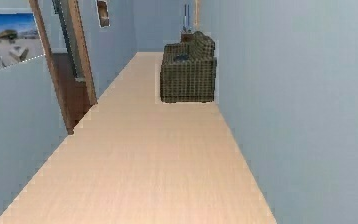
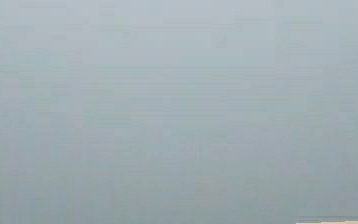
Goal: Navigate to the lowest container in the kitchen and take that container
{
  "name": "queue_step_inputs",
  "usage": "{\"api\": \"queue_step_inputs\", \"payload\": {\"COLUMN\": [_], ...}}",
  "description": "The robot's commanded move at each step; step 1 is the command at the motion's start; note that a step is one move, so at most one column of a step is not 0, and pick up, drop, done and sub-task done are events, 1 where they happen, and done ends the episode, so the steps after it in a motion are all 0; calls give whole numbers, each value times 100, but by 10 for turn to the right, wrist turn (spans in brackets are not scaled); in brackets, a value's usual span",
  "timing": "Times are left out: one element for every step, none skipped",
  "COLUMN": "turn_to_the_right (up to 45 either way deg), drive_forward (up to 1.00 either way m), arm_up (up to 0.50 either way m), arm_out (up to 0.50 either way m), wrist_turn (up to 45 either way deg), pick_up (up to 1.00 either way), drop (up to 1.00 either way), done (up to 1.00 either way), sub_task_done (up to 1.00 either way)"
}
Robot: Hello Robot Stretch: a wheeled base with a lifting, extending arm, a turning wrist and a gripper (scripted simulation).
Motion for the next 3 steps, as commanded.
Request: {"api": "queue_step_inputs", "payload": {"turn_to_the_right": [-60,0,-60], "drive_forward": [0,35,0], "arm_up": [0,0,0], "arm_out": [0,0,0], "wrist_turn": [0,0,0], "pick_up": [0,0,0], "drop": [0,0,0], "done": [0,0,0], "sub_task_done": [0,0,0]}}
